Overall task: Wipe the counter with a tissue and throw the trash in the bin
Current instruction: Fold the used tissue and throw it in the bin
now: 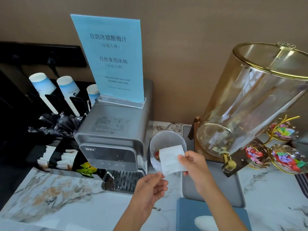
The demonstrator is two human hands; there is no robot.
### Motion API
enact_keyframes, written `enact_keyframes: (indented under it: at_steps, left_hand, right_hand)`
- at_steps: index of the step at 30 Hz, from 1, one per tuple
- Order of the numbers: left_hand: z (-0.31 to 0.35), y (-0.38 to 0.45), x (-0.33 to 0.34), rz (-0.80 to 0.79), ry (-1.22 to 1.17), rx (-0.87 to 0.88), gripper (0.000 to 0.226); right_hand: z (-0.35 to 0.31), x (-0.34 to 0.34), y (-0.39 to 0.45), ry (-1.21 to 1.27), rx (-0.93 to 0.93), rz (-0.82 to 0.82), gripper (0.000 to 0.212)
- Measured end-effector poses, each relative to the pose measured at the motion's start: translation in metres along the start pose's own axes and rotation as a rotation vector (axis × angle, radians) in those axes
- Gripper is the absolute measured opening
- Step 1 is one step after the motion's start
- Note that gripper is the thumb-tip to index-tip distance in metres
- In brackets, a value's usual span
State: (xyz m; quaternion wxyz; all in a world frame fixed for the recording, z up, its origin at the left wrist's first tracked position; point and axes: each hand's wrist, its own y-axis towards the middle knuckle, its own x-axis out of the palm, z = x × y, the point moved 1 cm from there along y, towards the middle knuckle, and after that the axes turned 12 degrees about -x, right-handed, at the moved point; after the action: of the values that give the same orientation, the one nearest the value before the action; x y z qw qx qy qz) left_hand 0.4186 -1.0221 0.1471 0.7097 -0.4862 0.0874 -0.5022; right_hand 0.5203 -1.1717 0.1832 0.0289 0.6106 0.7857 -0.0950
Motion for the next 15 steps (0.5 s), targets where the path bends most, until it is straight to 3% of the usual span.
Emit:
enact_keyframes:
  at_steps: [4,7,15]
  left_hand:
    - [-0.006,0.005,-0.015,0.029,-0.011,-0.028,0.018]
    - [-0.01,0.006,-0.027,0.048,-0.005,-0.042,0.016]
    - [-0.012,0.008,-0.045,0.099,-0.015,-0.057,0.016]
  right_hand:
    - [-0.006,0.003,0.033,-0.074,-0.003,0.048,0.036]
    - [-0.008,0.011,0.057,-0.263,-0.042,0.049,0.032]
    - [0.002,0.04,0.094,-0.861,-0.041,-0.182,0.04]
